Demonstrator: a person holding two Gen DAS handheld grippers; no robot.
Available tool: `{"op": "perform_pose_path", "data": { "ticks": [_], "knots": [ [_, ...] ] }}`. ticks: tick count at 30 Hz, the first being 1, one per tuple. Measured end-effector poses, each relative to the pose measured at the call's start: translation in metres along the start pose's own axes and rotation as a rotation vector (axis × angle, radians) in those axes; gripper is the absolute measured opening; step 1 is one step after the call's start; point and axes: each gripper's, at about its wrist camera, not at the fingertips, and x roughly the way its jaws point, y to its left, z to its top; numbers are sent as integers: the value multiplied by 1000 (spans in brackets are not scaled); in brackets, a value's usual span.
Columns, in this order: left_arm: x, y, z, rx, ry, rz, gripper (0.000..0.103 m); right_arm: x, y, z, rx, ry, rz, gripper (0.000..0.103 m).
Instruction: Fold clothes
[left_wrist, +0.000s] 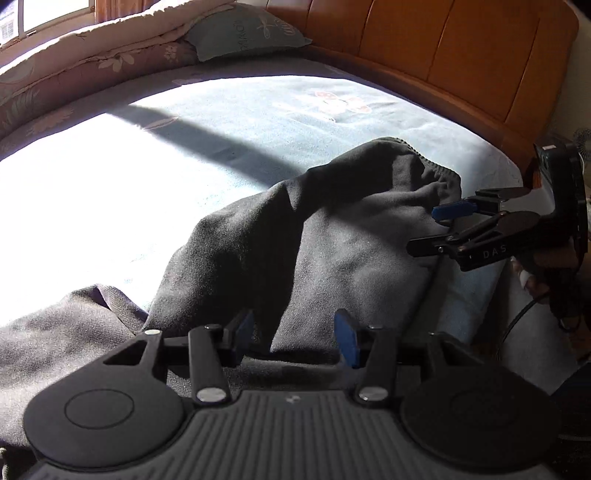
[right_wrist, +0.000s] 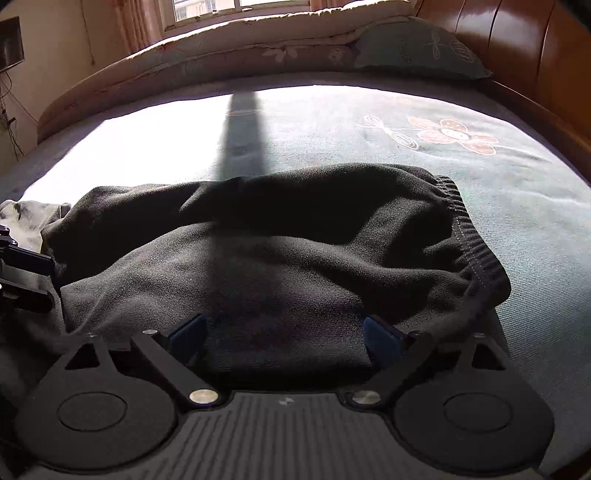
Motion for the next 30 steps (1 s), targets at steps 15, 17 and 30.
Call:
{"op": "perform_pose_path", "data": {
  "ticks": [15, 17, 30],
  "knots": [
    [39, 80, -8, -353, 81, -278, 62, 28, 57, 98, -139, -122, 243, 95],
    [38, 78, -12, -339, 78, -302, 63, 36, 59, 98, -142, -97, 273, 95],
    [118, 135, 20, -644, 134, -646, 71, 62, 56, 61, -139, 85, 353, 95]
  ]
}}
